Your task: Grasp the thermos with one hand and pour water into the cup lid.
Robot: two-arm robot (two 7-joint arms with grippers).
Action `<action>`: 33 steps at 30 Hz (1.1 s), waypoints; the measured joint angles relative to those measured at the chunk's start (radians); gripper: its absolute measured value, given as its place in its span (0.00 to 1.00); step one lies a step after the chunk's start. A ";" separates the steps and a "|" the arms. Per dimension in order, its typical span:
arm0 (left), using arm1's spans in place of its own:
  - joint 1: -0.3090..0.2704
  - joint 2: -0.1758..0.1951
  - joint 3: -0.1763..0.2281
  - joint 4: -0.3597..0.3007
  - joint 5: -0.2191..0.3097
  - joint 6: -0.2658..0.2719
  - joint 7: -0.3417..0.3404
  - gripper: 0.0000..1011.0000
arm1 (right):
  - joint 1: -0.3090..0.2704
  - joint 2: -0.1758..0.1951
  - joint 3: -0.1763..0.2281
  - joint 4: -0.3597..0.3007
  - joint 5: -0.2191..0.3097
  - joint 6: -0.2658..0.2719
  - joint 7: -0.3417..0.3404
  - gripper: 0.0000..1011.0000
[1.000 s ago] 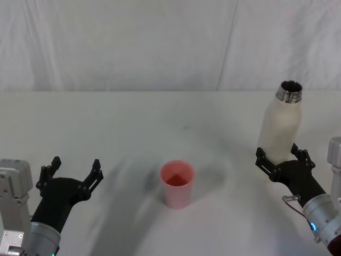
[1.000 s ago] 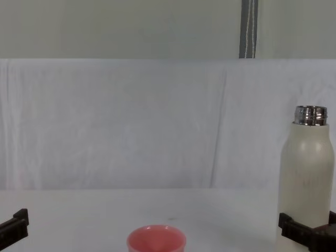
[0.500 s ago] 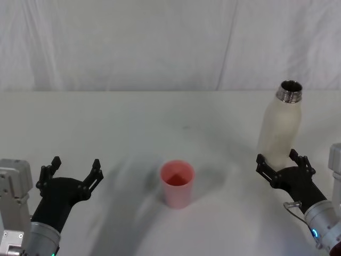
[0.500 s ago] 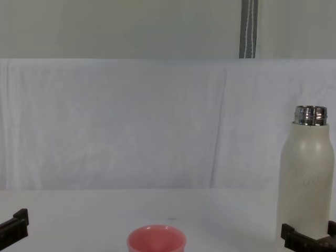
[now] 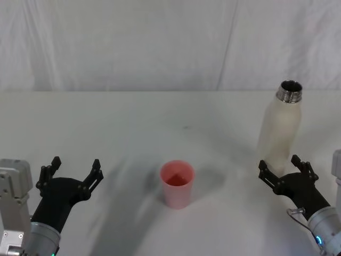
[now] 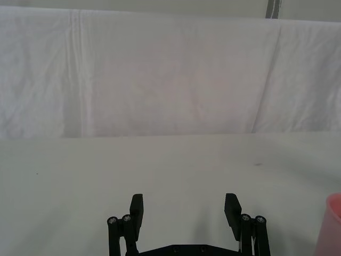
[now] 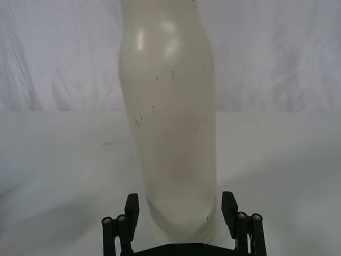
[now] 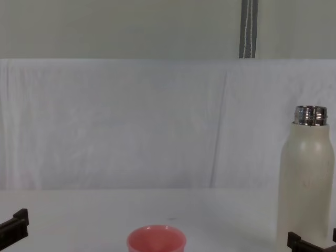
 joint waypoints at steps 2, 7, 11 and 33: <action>0.000 0.000 0.000 0.000 0.000 0.000 0.000 0.99 | -0.005 0.002 0.001 -0.004 0.001 0.000 0.000 0.99; 0.000 0.000 0.000 0.000 0.000 0.000 0.000 0.99 | -0.025 0.010 0.005 -0.025 0.004 0.003 0.000 0.99; 0.000 0.000 0.000 0.000 0.000 0.000 0.000 0.99 | -0.045 0.018 0.008 -0.047 0.004 0.004 0.000 0.99; 0.000 0.000 0.000 0.000 0.000 0.000 0.000 0.99 | -0.133 0.047 0.010 -0.174 -0.056 -0.025 -0.022 0.99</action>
